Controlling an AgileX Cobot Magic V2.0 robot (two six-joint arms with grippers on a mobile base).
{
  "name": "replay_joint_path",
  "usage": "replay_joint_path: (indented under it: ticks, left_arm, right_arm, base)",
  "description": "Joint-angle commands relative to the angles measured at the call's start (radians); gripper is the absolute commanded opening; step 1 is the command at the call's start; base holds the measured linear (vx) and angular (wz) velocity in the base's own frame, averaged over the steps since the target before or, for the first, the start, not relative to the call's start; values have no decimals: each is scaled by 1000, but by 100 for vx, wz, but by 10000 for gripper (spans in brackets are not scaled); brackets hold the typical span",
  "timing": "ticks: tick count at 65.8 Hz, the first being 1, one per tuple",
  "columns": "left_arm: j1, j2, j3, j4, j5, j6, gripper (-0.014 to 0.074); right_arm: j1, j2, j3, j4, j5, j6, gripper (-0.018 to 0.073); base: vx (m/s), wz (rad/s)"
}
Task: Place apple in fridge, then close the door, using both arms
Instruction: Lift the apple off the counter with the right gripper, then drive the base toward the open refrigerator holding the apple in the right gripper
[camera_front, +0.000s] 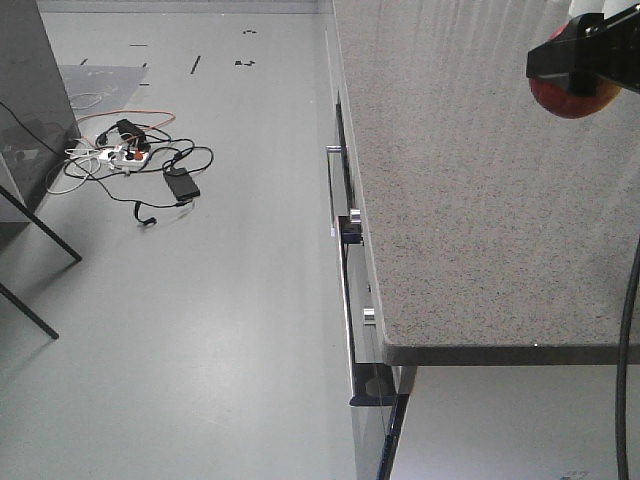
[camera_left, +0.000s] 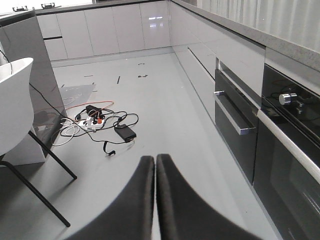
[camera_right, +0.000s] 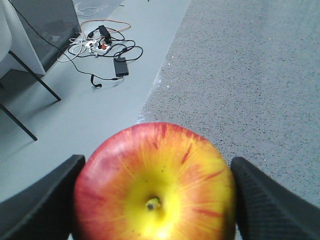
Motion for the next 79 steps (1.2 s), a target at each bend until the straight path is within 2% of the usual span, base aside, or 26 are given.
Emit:
replay_joint_path:
  ticks: [1, 43, 79]
  left_arm:
    - [2, -7, 15, 2, -72, -9, -6]
    - [2, -7, 15, 2, -72, -9, -6]
    - [2, -7, 15, 2, -72, -9, -6]
  right_arm:
    - [0, -34, -29, 23, -69, -6, 172]
    - [0, -33, -29, 23, -69, -6, 172]
    - [0, -33, -29, 23, -69, -6, 172]
  base:
    - [0, 0]
    - [-1, 6]
    - [-5, 45]
